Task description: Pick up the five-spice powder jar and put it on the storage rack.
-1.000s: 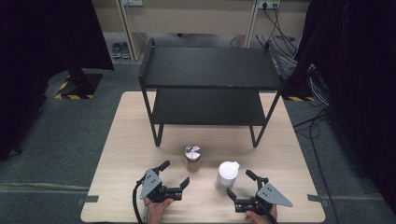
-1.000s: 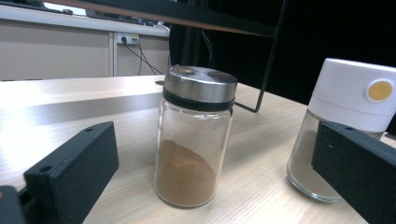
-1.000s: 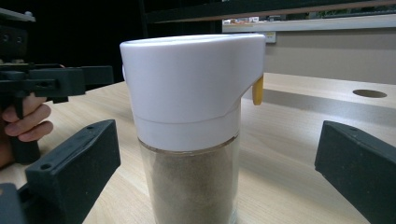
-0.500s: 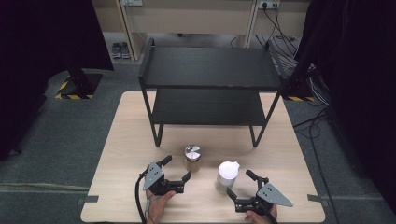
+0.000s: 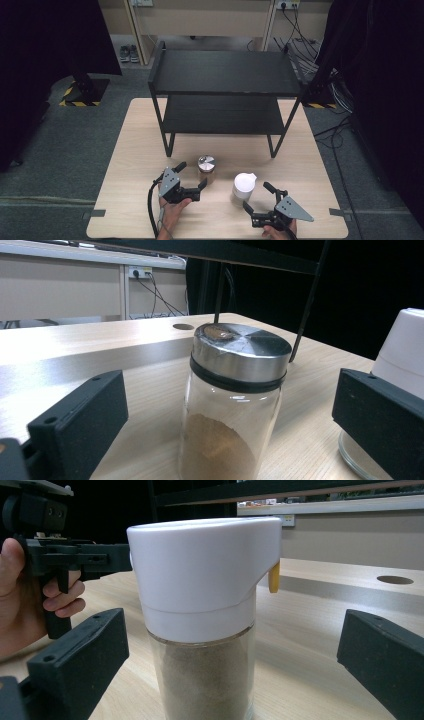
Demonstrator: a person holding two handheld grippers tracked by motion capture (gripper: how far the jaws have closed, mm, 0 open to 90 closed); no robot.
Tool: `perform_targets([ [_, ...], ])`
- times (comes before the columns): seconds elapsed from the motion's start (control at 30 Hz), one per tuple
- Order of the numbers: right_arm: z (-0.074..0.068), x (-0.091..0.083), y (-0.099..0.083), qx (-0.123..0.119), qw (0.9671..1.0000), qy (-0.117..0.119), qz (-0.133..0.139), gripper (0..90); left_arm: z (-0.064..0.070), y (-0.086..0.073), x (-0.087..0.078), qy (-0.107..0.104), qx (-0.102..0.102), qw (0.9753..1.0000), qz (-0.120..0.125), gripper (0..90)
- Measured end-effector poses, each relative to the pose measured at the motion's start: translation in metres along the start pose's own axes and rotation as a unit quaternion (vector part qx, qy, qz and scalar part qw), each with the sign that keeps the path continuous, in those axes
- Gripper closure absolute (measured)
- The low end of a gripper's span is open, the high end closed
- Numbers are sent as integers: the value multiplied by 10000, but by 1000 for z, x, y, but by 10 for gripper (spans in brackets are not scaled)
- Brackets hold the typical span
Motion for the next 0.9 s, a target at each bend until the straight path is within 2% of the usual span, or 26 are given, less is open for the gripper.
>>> perform_targets([
  [0.3,0,0,0,-8,10000,3,2,4,6,2,17,-3,119,9996,-246,11],
  [0.63,0,0,0,-8,10000,6,-2,4,9,6,33,132,267,9980,-561,110],
  [0.9,-1,1,0,-18,10000,6,-12,4,12,5,39,250,338,9967,-693,189],
])
Point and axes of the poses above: each handheld gripper's, and its own axes: x roughly forward along the jaws, y roughly out of its top, z roughly to its right, the point moved 9 cm from there along x, roughly forward along the jaws, and after that the axes turned 7 degrees about -x, right-handed, at the moved point
